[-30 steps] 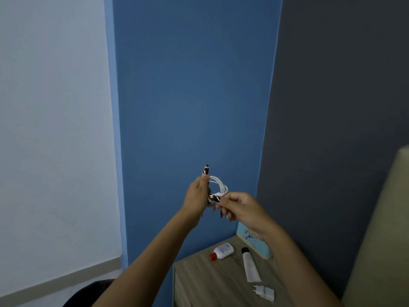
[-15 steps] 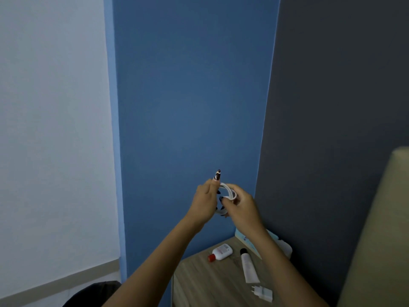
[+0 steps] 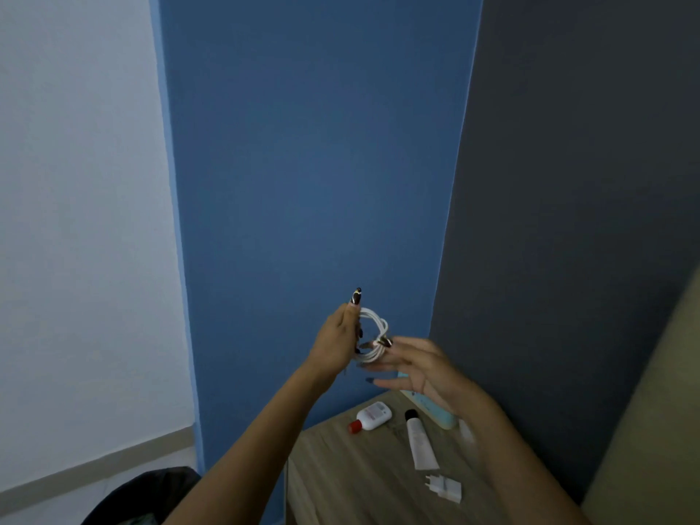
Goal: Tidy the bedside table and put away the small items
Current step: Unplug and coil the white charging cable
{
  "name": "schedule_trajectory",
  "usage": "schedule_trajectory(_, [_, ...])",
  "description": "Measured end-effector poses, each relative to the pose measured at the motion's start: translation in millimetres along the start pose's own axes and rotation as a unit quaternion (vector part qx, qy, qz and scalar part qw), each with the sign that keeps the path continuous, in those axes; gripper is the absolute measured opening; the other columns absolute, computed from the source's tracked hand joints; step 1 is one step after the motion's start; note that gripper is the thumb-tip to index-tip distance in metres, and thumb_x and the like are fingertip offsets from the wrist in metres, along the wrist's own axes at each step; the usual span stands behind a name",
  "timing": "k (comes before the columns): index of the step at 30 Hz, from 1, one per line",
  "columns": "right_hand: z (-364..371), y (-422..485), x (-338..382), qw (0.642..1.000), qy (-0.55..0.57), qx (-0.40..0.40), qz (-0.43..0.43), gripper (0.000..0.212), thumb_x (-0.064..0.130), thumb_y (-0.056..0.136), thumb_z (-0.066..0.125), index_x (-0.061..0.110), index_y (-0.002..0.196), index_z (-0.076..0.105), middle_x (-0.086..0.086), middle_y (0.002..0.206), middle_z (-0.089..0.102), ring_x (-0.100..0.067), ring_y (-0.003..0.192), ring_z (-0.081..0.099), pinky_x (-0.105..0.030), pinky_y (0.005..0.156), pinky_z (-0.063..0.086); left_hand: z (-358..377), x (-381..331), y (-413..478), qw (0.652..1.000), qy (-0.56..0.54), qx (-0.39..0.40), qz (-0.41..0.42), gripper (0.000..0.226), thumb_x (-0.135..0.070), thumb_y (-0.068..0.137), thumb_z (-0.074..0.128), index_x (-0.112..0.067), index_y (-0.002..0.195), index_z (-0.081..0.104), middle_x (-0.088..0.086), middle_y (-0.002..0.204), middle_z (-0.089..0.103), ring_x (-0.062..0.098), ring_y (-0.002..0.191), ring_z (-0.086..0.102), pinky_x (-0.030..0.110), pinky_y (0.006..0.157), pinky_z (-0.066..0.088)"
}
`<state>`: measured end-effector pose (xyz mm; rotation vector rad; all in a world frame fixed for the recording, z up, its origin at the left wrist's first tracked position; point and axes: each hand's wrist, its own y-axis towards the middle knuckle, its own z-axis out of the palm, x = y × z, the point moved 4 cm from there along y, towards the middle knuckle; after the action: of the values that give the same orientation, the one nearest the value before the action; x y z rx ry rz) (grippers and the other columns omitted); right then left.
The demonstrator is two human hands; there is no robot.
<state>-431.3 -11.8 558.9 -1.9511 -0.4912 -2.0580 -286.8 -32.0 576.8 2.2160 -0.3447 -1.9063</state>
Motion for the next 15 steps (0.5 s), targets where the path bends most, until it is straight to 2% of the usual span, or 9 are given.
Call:
schedule_trajectory(3, [-11.7,10.1,-3.8,1.000,-0.012,0.001,0.007,0.038,0.021,0.079,0.072,0.008,0.114,0.064,-0.009,0.114,0.070,-0.023,0.107,0.067,-0.040,0.082,0.057,3.4,14.4,20.7,0.998,-0.049,0.031,-0.026,0.040,-0.045,0.100,0.031,-0.018,0.074,0.042,-0.003,0.061,0.035,0.010,0.054,0.031,0.024,0.054,0.029])
schedule_trajectory(6, [-24.8,35.6,-10.8,0.995,-0.092,-0.036,0.012,0.045,0.029,0.071,0.071,0.010,0.111,0.065,-0.006,0.104,0.074,-0.018,0.098,0.070,-0.033,0.073,0.059,6.4,35.6,47.3,0.995,-0.074,0.058,-0.033,0.038,-0.043,0.101,0.031,-0.019,0.073,0.042,-0.007,0.059,0.034,0.007,0.050,0.031,0.019,0.050,0.030])
schedule_trajectory(8, [-32.5,49.2,-16.4,0.992,-0.119,-0.039,0.025,0.032,0.027,0.078,0.068,0.010,0.105,0.066,-0.007,0.094,0.076,-0.020,0.086,0.073,-0.028,0.065,0.058,6.5,45.4,61.6,0.993,-0.090,0.069,-0.045,0.038,-0.040,0.102,0.032,-0.018,0.072,0.040,-0.007,0.059,0.034,0.005,0.048,0.030,0.016,0.047,0.030])
schedule_trajectory(11, [-50.2,71.5,-26.6,0.987,-0.148,-0.043,0.052,0.009,0.010,0.091,0.059,0.008,0.096,0.065,-0.009,0.080,0.075,-0.021,0.062,0.072,-0.025,0.054,0.055,8.1,57.7,82.6,0.989,-0.102,0.093,-0.062,0.036,-0.036,0.102,0.033,-0.018,0.071,0.039,-0.007,0.059,0.034,0.006,0.049,0.029,0.017,0.049,0.030])
schedule_trajectory(15, [-57.1,81.8,-27.8,0.980,-0.185,-0.023,0.070,0.015,0.010,0.093,0.055,0.010,0.088,0.069,-0.008,0.071,0.072,-0.021,0.054,0.069,-0.024,0.047,0.052,5.7,48.6,91.5,0.991,-0.081,0.097,-0.047,0.035,-0.031,0.103,0.033,-0.017,0.071,0.038,-0.005,0.059,0.034,0.006,0.049,0.029,0.022,0.052,0.026])
